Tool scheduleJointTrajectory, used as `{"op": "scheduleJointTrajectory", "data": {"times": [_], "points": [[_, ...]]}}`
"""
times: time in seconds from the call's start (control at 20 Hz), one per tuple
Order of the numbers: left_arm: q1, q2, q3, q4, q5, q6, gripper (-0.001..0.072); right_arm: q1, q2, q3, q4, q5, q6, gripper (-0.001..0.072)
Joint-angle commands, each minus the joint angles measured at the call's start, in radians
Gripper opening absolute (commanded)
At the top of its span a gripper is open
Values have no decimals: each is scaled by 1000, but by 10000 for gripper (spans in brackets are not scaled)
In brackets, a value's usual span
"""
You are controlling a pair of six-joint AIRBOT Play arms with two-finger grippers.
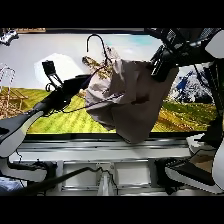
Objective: Fold the clothes and pants, and hang the long-sleeved shirts on hangers.
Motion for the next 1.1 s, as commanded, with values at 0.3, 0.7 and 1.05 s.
{"op": "scheduleJointTrajectory", "data": {"times": [0.3,0.7,1.05], "points": [[73,-1,0,-538,400,-22,513,-1,126,1,198,59,-2,30],[211,0,0,-317,555,-96,359,-2,214,1,196,79,2,30],[400,286,-14,620,1222,-493,16,-2,214,1,163,32,150,30]]}}
